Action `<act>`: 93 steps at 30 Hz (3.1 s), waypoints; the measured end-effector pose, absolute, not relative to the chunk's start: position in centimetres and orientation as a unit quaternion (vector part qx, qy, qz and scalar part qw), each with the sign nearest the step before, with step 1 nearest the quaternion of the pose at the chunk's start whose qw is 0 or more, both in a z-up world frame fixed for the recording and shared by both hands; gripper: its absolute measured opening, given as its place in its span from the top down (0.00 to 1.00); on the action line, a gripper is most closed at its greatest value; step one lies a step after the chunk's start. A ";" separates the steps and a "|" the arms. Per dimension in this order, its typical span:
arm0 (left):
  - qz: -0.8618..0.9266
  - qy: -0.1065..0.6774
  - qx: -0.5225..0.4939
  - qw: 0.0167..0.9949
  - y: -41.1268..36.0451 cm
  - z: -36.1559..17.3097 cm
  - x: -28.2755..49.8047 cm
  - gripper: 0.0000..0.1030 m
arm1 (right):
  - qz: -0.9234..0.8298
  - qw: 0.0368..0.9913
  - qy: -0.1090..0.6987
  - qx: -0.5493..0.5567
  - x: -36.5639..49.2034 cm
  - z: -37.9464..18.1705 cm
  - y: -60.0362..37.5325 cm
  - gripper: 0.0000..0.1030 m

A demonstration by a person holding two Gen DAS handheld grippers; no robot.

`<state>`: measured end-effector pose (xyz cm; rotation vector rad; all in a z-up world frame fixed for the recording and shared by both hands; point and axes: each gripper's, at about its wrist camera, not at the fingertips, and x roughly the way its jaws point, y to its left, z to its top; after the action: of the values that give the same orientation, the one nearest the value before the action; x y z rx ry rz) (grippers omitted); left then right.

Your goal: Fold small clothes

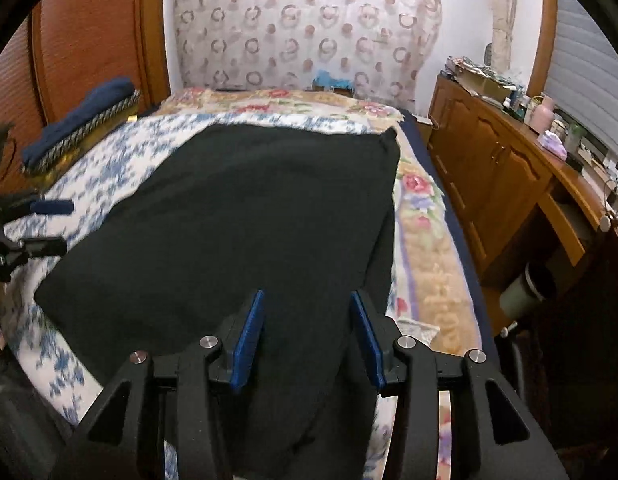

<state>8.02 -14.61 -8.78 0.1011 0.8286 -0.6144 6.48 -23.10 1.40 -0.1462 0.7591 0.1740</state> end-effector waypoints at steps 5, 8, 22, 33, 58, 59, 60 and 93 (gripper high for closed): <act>-0.313 0.415 0.044 0.853 -14.9 -9.2 7.1 0.35 | 0.094 0.925 0.361 -0.069 5.7 1.9 -22.6 0.55; -0.323 0.423 0.045 0.846 -15.1 -9.3 6.3 0.44 | 0.102 0.926 0.356 -0.072 5.5 1.9 -22.1 0.52; -0.378 0.443 0.048 0.812 -16.4 -9.2 3.9 0.91 | 0.163 0.910 0.370 -0.093 4.0 0.2 -21.1 0.40; -0.381 0.362 0.021 0.850 -17.1 -2.3 5.9 0.92 | 0.209 0.897 0.376 -0.099 2.1 0.6 -21.7 0.31; -0.353 0.324 0.016 0.877 -16.3 -1.3 9.5 0.93 | 0.122 0.935 0.315 -0.105 4.3 3.6 -26.1 0.91; -0.351 0.324 0.019 0.879 -16.2 -1.3 10.0 0.93 | 0.120 0.938 0.306 -0.108 4.9 4.2 -26.0 0.91; -0.347 0.323 0.020 0.880 -16.2 -1.2 10.8 0.93 | 0.119 0.940 0.299 -0.110 5.4 4.6 -26.0 0.91; -0.276 0.394 0.022 0.877 -17.2 -5.5 29.3 0.93 | 0.159 0.920 0.339 -0.112 23.2 4.6 -26.0 0.92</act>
<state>29.29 -17.24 -5.52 0.0464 0.8212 -0.5759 23.23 -26.03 4.59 -0.2304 0.6967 0.3273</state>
